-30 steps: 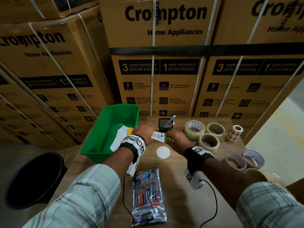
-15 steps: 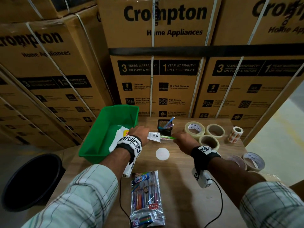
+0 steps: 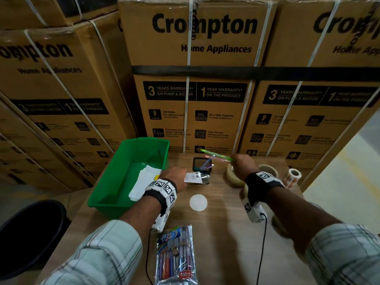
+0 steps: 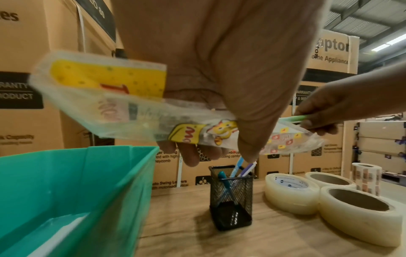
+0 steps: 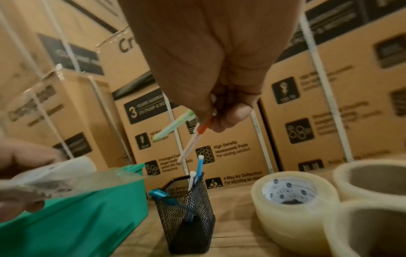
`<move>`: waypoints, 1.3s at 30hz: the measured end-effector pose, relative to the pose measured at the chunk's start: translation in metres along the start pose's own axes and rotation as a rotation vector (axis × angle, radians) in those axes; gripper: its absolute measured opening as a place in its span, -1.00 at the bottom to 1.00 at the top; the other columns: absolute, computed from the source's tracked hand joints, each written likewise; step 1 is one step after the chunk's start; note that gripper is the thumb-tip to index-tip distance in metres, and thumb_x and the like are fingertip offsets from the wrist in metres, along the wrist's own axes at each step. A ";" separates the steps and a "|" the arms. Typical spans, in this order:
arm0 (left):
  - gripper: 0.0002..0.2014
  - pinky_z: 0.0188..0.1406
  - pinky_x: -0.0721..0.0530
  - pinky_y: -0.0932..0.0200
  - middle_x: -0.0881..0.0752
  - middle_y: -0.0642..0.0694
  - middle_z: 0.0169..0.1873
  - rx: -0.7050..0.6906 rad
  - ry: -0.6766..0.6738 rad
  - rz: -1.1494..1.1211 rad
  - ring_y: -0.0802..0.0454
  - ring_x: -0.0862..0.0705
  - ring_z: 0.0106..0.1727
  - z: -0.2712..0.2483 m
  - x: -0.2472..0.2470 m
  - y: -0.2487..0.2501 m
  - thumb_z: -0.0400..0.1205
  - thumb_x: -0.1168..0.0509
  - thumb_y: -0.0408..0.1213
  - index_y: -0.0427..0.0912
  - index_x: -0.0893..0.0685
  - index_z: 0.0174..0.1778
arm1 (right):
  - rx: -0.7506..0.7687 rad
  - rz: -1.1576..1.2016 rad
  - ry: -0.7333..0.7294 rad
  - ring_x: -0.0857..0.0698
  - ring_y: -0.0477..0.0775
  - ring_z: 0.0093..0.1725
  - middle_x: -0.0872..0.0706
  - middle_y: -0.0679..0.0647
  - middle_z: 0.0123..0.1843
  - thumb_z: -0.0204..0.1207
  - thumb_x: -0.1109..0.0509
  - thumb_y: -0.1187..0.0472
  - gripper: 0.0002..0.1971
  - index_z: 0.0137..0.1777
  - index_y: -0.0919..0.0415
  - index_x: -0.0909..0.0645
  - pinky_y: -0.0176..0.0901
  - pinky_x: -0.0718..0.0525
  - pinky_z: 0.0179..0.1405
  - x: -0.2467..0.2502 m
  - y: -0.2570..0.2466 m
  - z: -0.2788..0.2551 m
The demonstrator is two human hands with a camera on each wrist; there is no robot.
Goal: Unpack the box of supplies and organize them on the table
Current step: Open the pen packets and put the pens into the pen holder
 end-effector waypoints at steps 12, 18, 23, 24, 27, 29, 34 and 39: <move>-0.68 0.14 -0.68 -0.01 -0.74 -0.18 0.11 0.065 -0.107 -0.288 -0.18 -0.70 0.15 0.005 -0.059 0.000 0.55 -0.37 -0.11 -0.11 -0.63 0.19 | 0.052 -0.194 -0.158 -0.68 0.19 0.13 -0.68 0.22 0.16 0.58 -0.29 0.20 -0.76 0.20 0.24 -0.56 -0.01 -0.71 0.10 -0.029 -0.055 0.045; -0.61 0.15 -0.69 -0.06 -0.72 -0.17 0.17 0.060 -0.099 -0.322 -0.19 -0.69 0.16 0.006 -0.071 -0.003 0.56 -0.35 -0.10 -0.02 -0.57 0.31 | 0.080 -0.177 -0.106 -0.70 0.21 0.01 -0.71 0.22 0.06 0.57 -0.27 0.24 -0.84 0.10 0.22 -0.58 0.00 -0.74 -0.05 -0.023 -0.062 0.054; -0.58 0.22 -0.65 0.01 -0.69 -0.13 0.27 0.078 -0.132 -0.329 -0.16 -0.66 0.25 0.009 -0.074 -0.002 0.59 -0.33 -0.08 0.02 -0.53 0.38 | 0.129 -0.198 -0.089 -0.69 0.17 -0.01 -0.69 0.18 0.03 0.61 -0.24 0.28 -0.87 0.10 0.21 -0.57 0.02 -0.76 -0.03 -0.014 -0.070 0.056; -0.59 0.21 -0.65 0.02 -0.68 -0.13 0.27 0.080 -0.139 -0.323 -0.15 -0.66 0.25 0.009 -0.075 -0.002 0.59 -0.32 -0.07 0.02 -0.53 0.38 | 0.141 -0.204 -0.090 -0.70 0.18 0.01 -0.70 0.18 0.04 0.61 -0.25 0.29 -0.85 0.12 0.22 -0.57 0.04 -0.76 -0.02 -0.013 -0.072 0.057; -0.59 0.19 -0.64 0.04 -0.68 -0.12 0.28 0.087 -0.147 -0.317 -0.16 -0.66 0.25 0.011 -0.076 -0.001 0.59 -0.31 -0.08 0.03 -0.52 0.37 | 0.154 -0.215 -0.113 -0.71 0.19 0.05 -0.71 0.20 0.08 0.58 -0.29 0.30 -0.81 0.16 0.21 -0.58 0.06 -0.76 0.03 -0.016 -0.075 0.060; -0.58 0.21 -0.63 0.04 -0.67 -0.12 0.29 0.083 -0.143 -0.332 -0.16 -0.65 0.27 0.010 -0.076 0.000 0.59 -0.31 -0.08 0.04 -0.52 0.39 | 0.137 -0.211 -0.150 -0.70 0.20 0.10 -0.70 0.20 0.12 0.56 -0.32 0.32 -0.78 0.20 0.21 -0.56 0.05 -0.75 0.07 -0.022 -0.074 0.061; -0.56 0.24 -0.64 -0.01 -0.68 -0.14 0.28 0.090 -0.129 -0.340 -0.16 -0.65 0.27 0.005 -0.076 -0.002 0.59 -0.32 -0.06 0.02 -0.53 0.40 | 0.135 -0.137 -0.128 -0.70 0.20 0.13 -0.70 0.22 0.16 0.57 -0.29 0.35 -0.69 0.30 0.17 -0.53 0.05 -0.75 0.08 -0.028 -0.068 0.057; -0.58 0.16 -0.66 0.05 -0.72 -0.10 0.22 0.088 -0.086 -0.368 -0.14 -0.68 0.22 0.000 -0.068 -0.001 0.57 -0.36 -0.10 0.02 -0.56 0.36 | 0.265 -0.128 0.045 -0.71 0.13 -0.07 -0.71 0.16 0.03 0.55 -0.31 0.33 -0.74 0.21 0.11 -0.55 0.00 -0.78 -0.10 -0.011 -0.069 0.037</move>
Point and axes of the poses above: each hand's wrist, its own z-axis towards the middle knuckle, its own x-axis out of the back of the hand, y = z × x, the point moved 8 cm from there along z, towards the middle knuckle
